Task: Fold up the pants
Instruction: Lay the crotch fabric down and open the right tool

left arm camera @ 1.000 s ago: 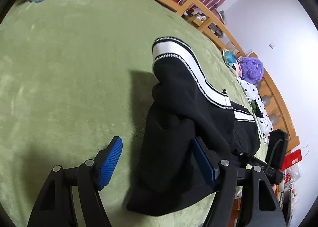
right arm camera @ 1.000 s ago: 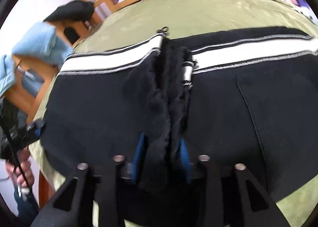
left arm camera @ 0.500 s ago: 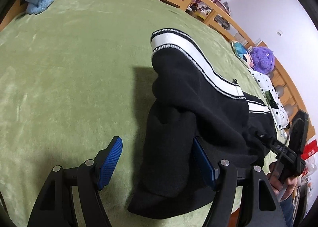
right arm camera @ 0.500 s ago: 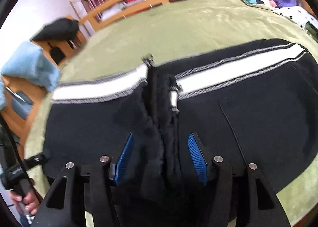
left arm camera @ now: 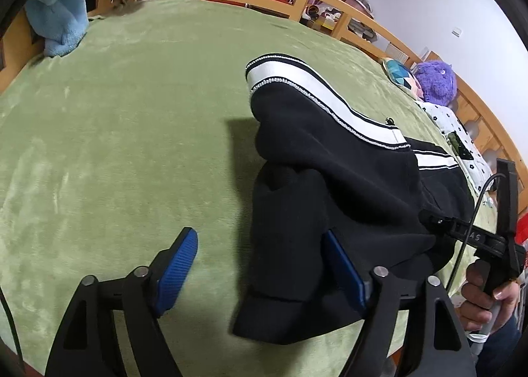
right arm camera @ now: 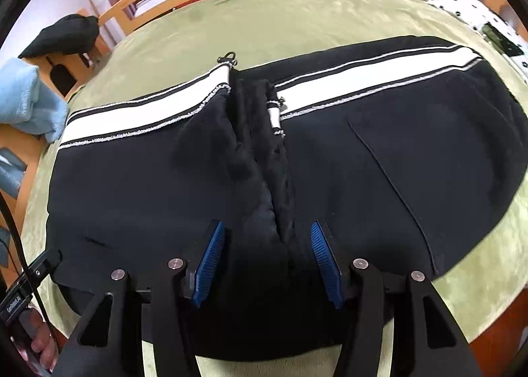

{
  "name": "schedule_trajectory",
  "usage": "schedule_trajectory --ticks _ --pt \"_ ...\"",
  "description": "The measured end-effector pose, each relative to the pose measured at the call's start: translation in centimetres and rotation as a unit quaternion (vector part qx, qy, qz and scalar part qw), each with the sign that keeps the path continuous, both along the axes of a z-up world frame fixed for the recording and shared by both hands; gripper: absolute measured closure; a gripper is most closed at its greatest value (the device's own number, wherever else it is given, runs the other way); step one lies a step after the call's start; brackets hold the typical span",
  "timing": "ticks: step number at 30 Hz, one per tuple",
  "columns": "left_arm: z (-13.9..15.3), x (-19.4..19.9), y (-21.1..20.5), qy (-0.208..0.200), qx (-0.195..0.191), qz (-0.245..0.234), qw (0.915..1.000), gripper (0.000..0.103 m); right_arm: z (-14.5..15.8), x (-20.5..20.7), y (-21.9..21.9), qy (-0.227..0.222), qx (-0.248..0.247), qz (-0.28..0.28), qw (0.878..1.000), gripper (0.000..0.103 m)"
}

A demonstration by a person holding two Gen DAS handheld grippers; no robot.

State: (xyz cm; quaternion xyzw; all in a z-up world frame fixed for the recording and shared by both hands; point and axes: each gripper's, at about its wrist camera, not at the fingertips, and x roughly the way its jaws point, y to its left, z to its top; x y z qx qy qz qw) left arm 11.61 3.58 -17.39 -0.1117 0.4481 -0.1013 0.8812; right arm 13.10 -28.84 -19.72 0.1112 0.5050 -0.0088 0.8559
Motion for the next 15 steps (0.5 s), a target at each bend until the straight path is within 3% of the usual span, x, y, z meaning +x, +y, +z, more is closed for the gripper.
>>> schedule_trajectory --ticks 7,15 --pt "-0.5 0.2 0.4 0.001 -0.005 -0.017 0.9998 0.022 0.7 -1.2 0.8 0.0 -0.019 -0.014 1.0 0.049" --pt "-1.9 0.7 1.9 0.02 -0.075 -0.028 0.9966 0.022 -0.3 -1.3 1.4 0.008 -0.045 -0.01 0.999 0.045"
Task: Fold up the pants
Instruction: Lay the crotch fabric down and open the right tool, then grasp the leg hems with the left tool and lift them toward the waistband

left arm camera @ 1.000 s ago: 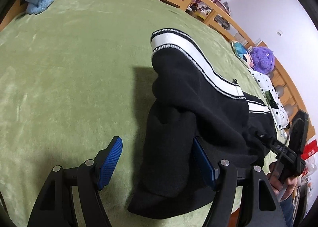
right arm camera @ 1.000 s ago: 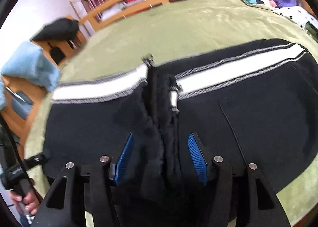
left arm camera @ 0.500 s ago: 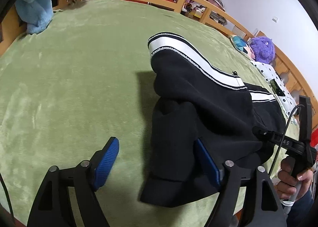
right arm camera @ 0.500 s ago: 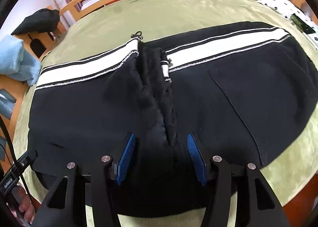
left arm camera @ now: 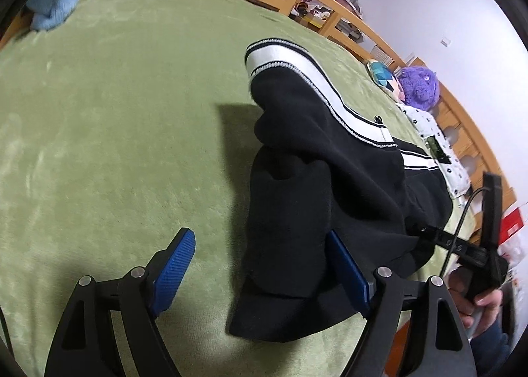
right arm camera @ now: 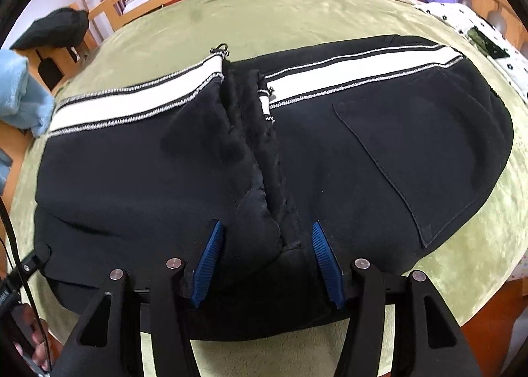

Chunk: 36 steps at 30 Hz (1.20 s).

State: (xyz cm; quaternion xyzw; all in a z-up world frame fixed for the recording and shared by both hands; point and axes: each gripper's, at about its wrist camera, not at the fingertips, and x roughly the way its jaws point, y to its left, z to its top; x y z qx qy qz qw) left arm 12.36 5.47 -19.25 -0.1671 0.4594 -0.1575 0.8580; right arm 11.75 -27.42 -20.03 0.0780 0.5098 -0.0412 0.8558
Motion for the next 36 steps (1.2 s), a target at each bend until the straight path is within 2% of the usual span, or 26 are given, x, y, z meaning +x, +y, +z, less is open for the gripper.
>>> schedule_trajectory --ticks 4,9,13,24,28,31,34,36 --pt "-0.3 0.3 0.0 0.006 -0.005 -0.008 0.9999 0.022 -0.2 0.3 0.3 0.003 -0.009 0.007 1.0 0.043" --pt "-0.2 0.5 -0.7 0.005 0.009 -0.025 0.9996 0.022 -0.3 0.6 0.0 0.002 -0.004 0.008 1.0 0.043" --pt "-0.9 0.9 -1.3 0.023 -0.009 -0.027 0.9993 0.022 -0.2 0.3 -0.3 -0.002 0.002 0.01 1.0 0.043" --pt "-1.8 2.4 -3.0 0.034 -0.034 -0.001 0.9989 0.024 0.4 -0.7 -2.2 -0.011 0.041 0.023 0.999 0.043" --pt "-1.8 3.0 -3.8 0.034 -0.028 0.013 0.9989 0.03 0.8 -1.3 -3.5 -0.028 0.061 0.026 0.997 0.043" --pt "-2.0 3.2 -3.3 0.04 -0.044 0.035 0.9976 0.039 0.2 -1.2 -4.4 -0.031 0.078 0.03 0.996 0.043" --pt "-1.9 3.2 -2.9 0.047 -0.063 0.048 0.9958 0.052 -0.9 -1.1 -4.2 -0.046 0.064 0.051 0.996 0.042" --pt "-1.3 3.1 -2.9 0.046 -0.066 0.047 0.9957 0.064 -1.1 -1.2 -3.8 -0.052 0.047 0.069 0.995 0.042"
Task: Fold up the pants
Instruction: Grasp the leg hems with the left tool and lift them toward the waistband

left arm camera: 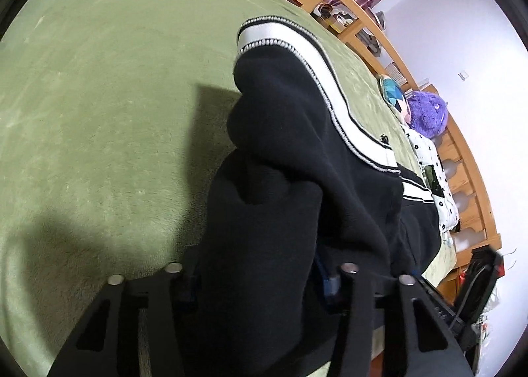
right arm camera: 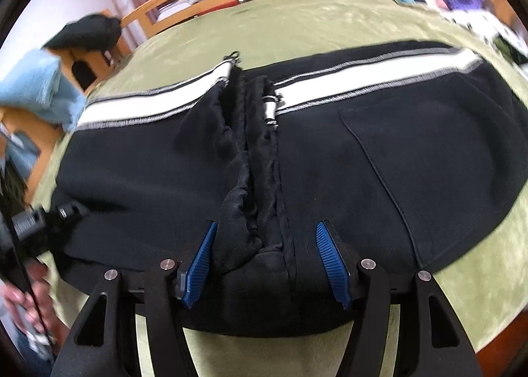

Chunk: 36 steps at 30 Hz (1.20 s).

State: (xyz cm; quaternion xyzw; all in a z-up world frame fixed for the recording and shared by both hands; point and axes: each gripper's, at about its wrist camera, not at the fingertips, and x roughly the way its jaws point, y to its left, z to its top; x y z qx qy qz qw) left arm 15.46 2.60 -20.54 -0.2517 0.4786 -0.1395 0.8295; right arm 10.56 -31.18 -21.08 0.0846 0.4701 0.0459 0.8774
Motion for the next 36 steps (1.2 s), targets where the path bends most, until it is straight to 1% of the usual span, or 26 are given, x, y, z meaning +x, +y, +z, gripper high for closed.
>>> schedule_trajectory --ticks 1,2,5,6,8,10,11,12,14,16,17,19,20,21,23,24,25,26,27,28,29,30,31,32,34,36 --pt "0.4 -0.1 -0.2 -0.004 0.002 -0.002 1.0 0.068 0.0 0.0 0.1 -0.003 -0.006 0.008 1.0 0.042" --pt "1.1 -0.4 -0.5 -0.011 0.005 -0.005 0.9999 0.076 0.0 0.0 0.4 -0.006 -0.007 0.016 1.0 0.042" --pt "3.8 -0.9 -1.7 -0.039 0.028 -0.017 0.9987 0.083 0.4 0.2 -0.7 -0.008 0.031 0.029 0.999 0.042" --pt "5.4 -1.0 -2.4 -0.053 0.038 -0.023 0.9976 0.084 0.6 0.3 -1.4 -0.008 0.05 0.033 0.998 0.042" --pt "8.0 -1.0 -3.5 -0.071 0.035 -0.031 0.9964 0.084 1.2 0.4 -2.8 -0.015 0.072 0.033 0.997 0.042" --pt "10.4 -0.9 -4.6 -0.087 0.036 -0.041 0.9947 0.085 2.1 0.1 -4.6 -0.031 0.077 0.026 0.996 0.042" --pt "12.5 -0.7 -6.1 -0.105 0.051 -0.054 0.9917 0.085 2.7 -0.1 -5.4 -0.039 0.072 0.018 0.997 0.042" --pt "13.5 -0.7 -6.9 -0.114 0.059 -0.061 0.9899 0.085 3.4 -0.4 -6.6 -0.049 0.063 0.005 0.997 0.042" --pt "16.6 -0.3 -10.1 -0.138 0.072 -0.087 0.9839 0.085 4.4 -1.0 -9.3 -0.067 0.06 -0.02 0.996 0.042" --pt "18.8 0.1 -13.5 -0.153 0.073 -0.116 0.9788 0.085 5.0 -2.0 -12.3 -0.079 0.064 -0.051 0.994 0.042" --pt "20.2 0.5 -16.6 -0.164 0.08 -0.138 0.9734 0.085 5.3 -2.7 -13.9 -0.083 0.066 -0.069 0.992 0.042" --pt "21.6 0.9 -21.4 -0.178 0.094 -0.167 0.9653 0.085 5.4 -4.1 -16.9 -0.085 0.07 -0.102 0.989 0.042" --pt "22.3 1.4 -25.4 -0.187 0.095 -0.189 0.9593 0.085 5.4 -5.0 -18.3 -0.085 0.072 -0.12 0.987 0.042" --pt "22.5 1.5 -27.5 -0.188 0.091 -0.202 0.9569 0.085 5.3 -5.7 -19.5 -0.085 0.073 -0.138 0.984 0.042" --pt "22.1 2.6 -34.6 -0.175 0.068 -0.246 0.951 0.084 5.2 -7.3 -21.6 -0.083 0.079 -0.17 0.979 0.042" --pt "21.6 2.7 -36.3 -0.168 0.065 -0.26 0.9488 0.083 4.9 -8.3 -22.7 -0.079 0.083 -0.185 0.976 0.042" --pt "20.6 3.1 -39.2 -0.154 0.059 -0.287 0.9438 0.081 4.8 -9.0 -23.3 -0.076 0.084 -0.191 0.975 0.042" --pt "20.0 3.0 -40.3 -0.144 0.056 -0.299 0.9418 0.075 4.7 -9.3 -23.9 -0.072 0.081 -0.198 0.974 0.042" --pt "19.1 2.8 -40.9 -0.135 0.048 -0.308 0.9406 0.069 4.6 -9.7 -24.5 -0.072 0.075 -0.205 0.973 0.042" --pt "18.0 2.7 -41.1 -0.125 0.018 -0.322 0.9383 0.065 4.6 -10.4 -25.0 -0.073 0.069 -0.209 0.973 0.042" --pt "17.3 2.5 -40.7 -0.119 -0.014 -0.331 0.9361 0.054 4.7 -10.9 -25.4 -0.076 0.061 -0.212 0.972 0.042" --pt "17.0 2.2 -40.2 -0.116 -0.033 -0.33 0.9361 0.041 4.8 -11.2 -25.6 -0.078 0.057 -0.214 0.972 0.042" --pt "16.8 2.0 -39.5 -0.119 -0.056 -0.324 0.9369 0.036 4.9 -11.4 -26.1 -0.081 0.055 -0.218 0.971 0.042" --pt "16.8 1.7 -38.3 -0.131 -0.062 -0.313 0.9387 0.032 4.9 -11.5 -26.7 -0.086 0.058 -0.224 0.969 0.042" --pt "16.8 1.2 -37.0 -0.15 -0.025 -0.294 0.9437 0.032 5.1 -11.6 -27.7 -0.091 0.07 -0.228 0.967 0.042" --pt "16.2 1.3 -35.3 -0.152 0.008 -0.279 0.9483 0.031 5.5 -11.4 -28.6 -0.106 0.079 -0.235 0.963 0.042"
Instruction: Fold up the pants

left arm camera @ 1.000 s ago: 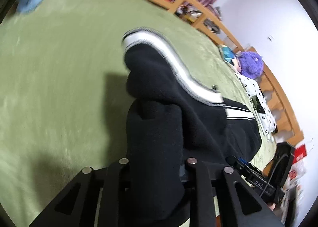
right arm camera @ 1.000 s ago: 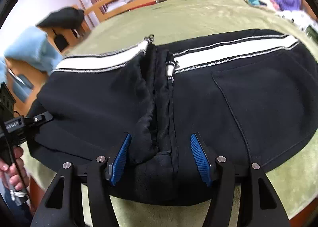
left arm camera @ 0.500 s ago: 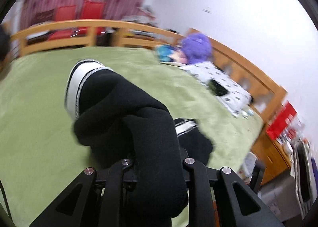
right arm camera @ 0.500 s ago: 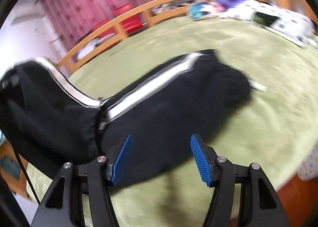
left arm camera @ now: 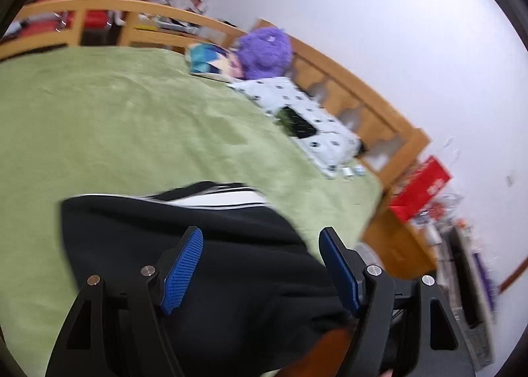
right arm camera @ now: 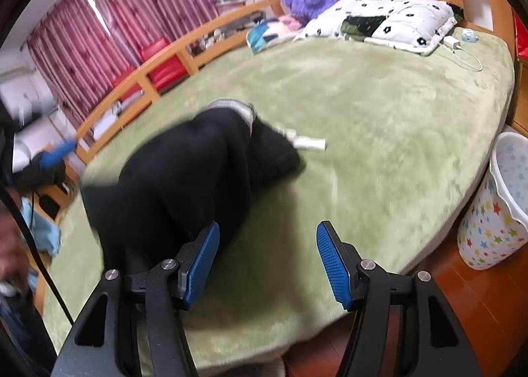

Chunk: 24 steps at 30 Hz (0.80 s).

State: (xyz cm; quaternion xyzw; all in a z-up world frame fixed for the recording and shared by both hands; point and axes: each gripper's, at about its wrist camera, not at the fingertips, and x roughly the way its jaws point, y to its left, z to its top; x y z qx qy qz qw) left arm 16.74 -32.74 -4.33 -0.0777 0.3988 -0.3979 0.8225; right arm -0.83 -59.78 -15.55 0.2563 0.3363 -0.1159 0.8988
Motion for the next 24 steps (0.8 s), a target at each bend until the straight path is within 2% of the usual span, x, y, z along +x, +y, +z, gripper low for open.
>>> schedule_trajectory --ticks 2,6,7,9,12,15,16,17,18,19,20,22,23,24 --pt "-1.2 0.3 1.7 -0.001 0.042 0.032 0.9986 0.031 0.8 0.0 -0.6 -0.025 0.008 0.001 1.0 0.042" --pt "-3.7 0.5 4.9 -0.016 0.093 0.067 0.9933 0.031 3.0 0.7 -2.1 -0.081 0.038 0.006 0.996 0.042" --pt "-4.6 0.4 6.0 -0.015 0.109 0.08 0.9906 0.031 3.7 1.5 -2.6 -0.092 0.05 0.019 0.994 0.04" --pt "-6.0 0.6 7.5 0.004 0.116 0.093 0.9889 0.031 4.3 3.7 -3.3 -0.093 0.06 0.037 0.993 0.03" --pt "-7.8 1.3 9.2 0.034 0.11 0.103 0.988 0.031 3.5 8.8 -3.8 -0.046 0.1 0.094 0.989 0.028" --pt "-9.7 1.9 10.9 0.06 0.101 0.118 0.986 0.031 0.4 14.2 -3.1 0.048 0.144 0.155 0.976 0.03" --pt "-10.1 1.9 11.1 0.064 0.099 0.119 0.9858 0.031 -0.7 15.8 -2.6 0.084 0.146 0.167 0.971 0.039" --pt "-10.6 2.2 11.3 0.071 0.097 0.12 0.9856 0.031 -1.4 17.0 -2.0 0.1 0.151 0.175 0.968 0.065" --pt "-10.9 2.3 11.4 0.074 0.095 0.122 0.9852 0.031 -1.0 17.6 -1.3 0.093 0.139 0.184 0.969 0.083" --pt "-11.3 2.6 11.7 0.077 0.091 0.125 0.985 0.031 0.6 18.1 -0.2 0.067 0.107 0.22 0.967 0.084" --pt "-11.4 2.6 12.0 0.078 0.083 0.126 0.9855 0.031 2.8 18.0 0.8 0.018 0.078 0.255 0.964 0.087" --pt "-11.5 2.5 12.4 0.078 0.068 0.12 0.9874 0.031 6.2 17.5 1.1 -0.079 0.081 0.287 0.951 0.087" --pt "-11.4 2.5 12.4 0.075 0.059 0.112 0.9891 0.031 7.3 17.7 0.8 -0.109 0.079 0.293 0.947 0.087" --pt "-11.3 2.5 12.2 0.073 0.058 0.106 0.9899 0.031 7.5 18.2 0.4 -0.116 0.073 0.289 0.948 0.087"
